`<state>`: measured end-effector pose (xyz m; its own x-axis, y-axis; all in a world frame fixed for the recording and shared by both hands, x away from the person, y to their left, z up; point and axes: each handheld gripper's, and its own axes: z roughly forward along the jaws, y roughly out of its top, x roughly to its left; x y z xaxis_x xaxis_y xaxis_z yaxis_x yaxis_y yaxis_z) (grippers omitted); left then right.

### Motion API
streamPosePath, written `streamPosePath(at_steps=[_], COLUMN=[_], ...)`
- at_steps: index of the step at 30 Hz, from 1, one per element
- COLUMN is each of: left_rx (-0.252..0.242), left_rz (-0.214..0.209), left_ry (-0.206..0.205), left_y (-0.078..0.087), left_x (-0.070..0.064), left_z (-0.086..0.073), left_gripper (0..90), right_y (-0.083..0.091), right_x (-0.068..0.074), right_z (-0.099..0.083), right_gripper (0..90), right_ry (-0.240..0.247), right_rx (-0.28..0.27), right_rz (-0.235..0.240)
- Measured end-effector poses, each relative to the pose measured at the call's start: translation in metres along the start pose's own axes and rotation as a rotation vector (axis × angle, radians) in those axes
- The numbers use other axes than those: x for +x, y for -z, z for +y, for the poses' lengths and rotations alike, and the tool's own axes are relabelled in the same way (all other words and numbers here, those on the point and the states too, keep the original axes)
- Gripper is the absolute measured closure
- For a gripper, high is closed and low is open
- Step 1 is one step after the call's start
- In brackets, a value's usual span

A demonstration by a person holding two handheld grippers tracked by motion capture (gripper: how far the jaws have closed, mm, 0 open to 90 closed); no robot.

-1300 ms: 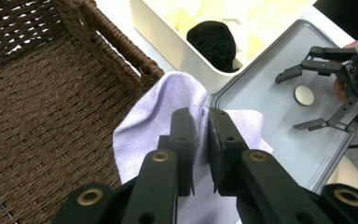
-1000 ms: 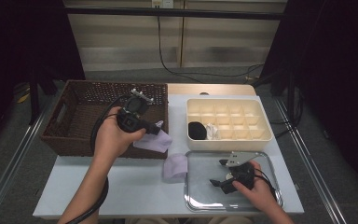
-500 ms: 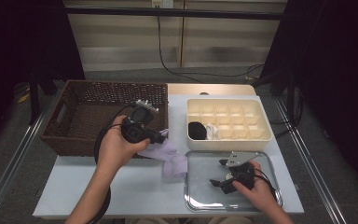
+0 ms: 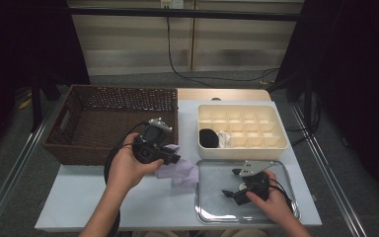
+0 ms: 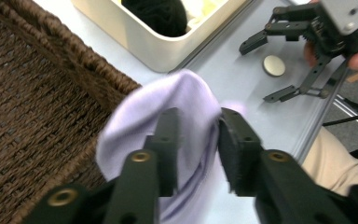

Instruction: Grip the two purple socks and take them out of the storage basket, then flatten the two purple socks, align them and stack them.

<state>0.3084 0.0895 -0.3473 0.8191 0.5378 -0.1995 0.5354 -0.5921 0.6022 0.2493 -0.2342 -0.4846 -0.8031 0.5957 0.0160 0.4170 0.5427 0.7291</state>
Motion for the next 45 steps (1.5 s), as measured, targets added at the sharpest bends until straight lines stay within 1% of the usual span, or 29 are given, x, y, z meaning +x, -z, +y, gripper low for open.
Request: streamPosePath(at_steps=[1,2,3,4,7,8,10,12,14,15,16,19,21,24,25,26,28,29,32,34,35,36,37,39,41,42,43,44,45], left_rx=[-0.001,-0.001,-0.006,-0.022,-0.027,-0.027,-0.031,-0.040,-0.039,-0.039,-0.041,-0.046,-0.045,-0.039,-0.045,-0.035,-0.033,-0.022,-0.010,-0.029,-0.035,-0.035,-0.035,-0.030,-0.026,-0.016,-0.016,-0.018,-0.026], left_rz=[0.011,0.011,0.013,0.015,0.022,0.022,0.034,0.026,0.022,0.030,0.035,0.036,0.031,0.029,0.038,0.039,0.035,0.034,0.033,0.044,0.039,0.039,0.052,0.051,0.052,0.069,0.069,0.081,0.080], left_ry=[0.002,0.002,-0.001,-0.002,-0.018,-0.018,-0.017,-0.006,-0.012,-0.016,-0.008,-0.006,0.003,-0.004,-0.001,0.009,0.011,0.013,0.015,0.028,0.038,0.038,0.041,0.054,0.046,0.033,0.033,0.027,0.034], left_y=[-0.001,-0.001,-0.002,-0.004,-0.006,-0.006,-0.008,-0.010,-0.011,-0.011,-0.014,-0.017,-0.023,-0.028,-0.032,-0.038,-0.041,-0.047,-0.050,-0.054,-0.057,-0.057,-0.058,-0.064,-0.067,-0.071,-0.071,-0.074,-0.076], left_x=[0.000,0.000,-0.001,-0.003,-0.003,-0.003,-0.003,-0.002,-0.002,-0.002,-0.001,0.000,0.001,0.002,0.002,0.003,0.004,0.005,0.006,0.007,0.009,0.009,0.010,0.011,0.011,0.012,0.012,0.014,0.015], left_z=[-0.002,-0.002,-0.004,-0.009,-0.016,-0.016,-0.024,-0.029,-0.032,-0.034,-0.039,-0.044,-0.051,-0.056,-0.058,-0.063,-0.066,-0.070,-0.074,-0.078,-0.082,-0.082,-0.084,-0.091,-0.092,-0.095,-0.095,-0.099,-0.101], left_gripper=[63.4,61.4,61.4,59.7,54.7,54.4,53.2,51.7,51.2,51.2,50.2,49.5,48.1,47.2,46.3,45.9,45.0,44.7,44.4,43.3,41.6,41.4,41.2,40.9,40.5,39.5,38.7,38.1,38.0], right_y=[0.000,0.000,0.000,0.000,0.000,0.000,0.000,0.000,0.000,0.000,0.000,0.000,0.000,0.000,0.000,0.000,0.000,0.000,0.000,0.000,0.000,0.000,0.000,0.000,0.000,0.000,0.000,0.000,0.000], right_x=[0.000,0.000,0.000,0.000,0.000,0.000,0.000,0.000,0.000,0.000,0.000,0.000,0.001,0.000,0.000,0.000,0.001,0.001,0.000,0.000,0.001,0.001,0.000,0.001,0.001,0.001,0.001,0.001,0.001], right_z=[0.000,0.000,0.000,0.000,0.000,0.000,0.000,0.000,0.000,0.000,0.000,0.000,0.000,0.000,0.000,0.000,0.000,0.000,0.000,0.000,0.000,0.000,0.000,0.000,0.000,0.000,0.000,0.000,0.000], right_gripper=[16.5,16.5,16.5,16.5,16.5,16.5,16.5,16.5,16.5,16.5,16.5,16.6,16.5,16.5,16.5,16.5,16.5,16.5,16.5,16.5,16.5,16.5,16.5,16.5,16.5,16.5,16.5,16.5,16.6], right_ry=[0.000,0.000,0.000,0.001,0.003,0.003,0.004,0.004,0.003,0.002,0.003,0.004,0.003,0.003,0.003,0.003,0.002,0.002,0.003,0.003,-0.001,-0.001,0.001,0.001,0.001,0.002,0.002,0.002,0.000], right_rx=[0.000,0.000,0.000,0.000,0.002,0.002,0.002,0.001,0.001,0.002,0.001,0.001,0.001,0.001,0.001,0.001,0.001,0.001,0.001,0.001,0.001,0.001,0.001,0.001,0.001,0.001,0.001,0.001,0.001], right_rz=[0.000,0.000,-0.001,-0.003,-0.002,-0.002,-0.003,-0.004,-0.004,-0.004,-0.004,-0.004,-0.004,-0.004,-0.004,-0.004,-0.004,-0.004,-0.004,-0.004,-0.004,-0.004,-0.004,-0.004,-0.004,-0.004,-0.004,-0.004,-0.005])
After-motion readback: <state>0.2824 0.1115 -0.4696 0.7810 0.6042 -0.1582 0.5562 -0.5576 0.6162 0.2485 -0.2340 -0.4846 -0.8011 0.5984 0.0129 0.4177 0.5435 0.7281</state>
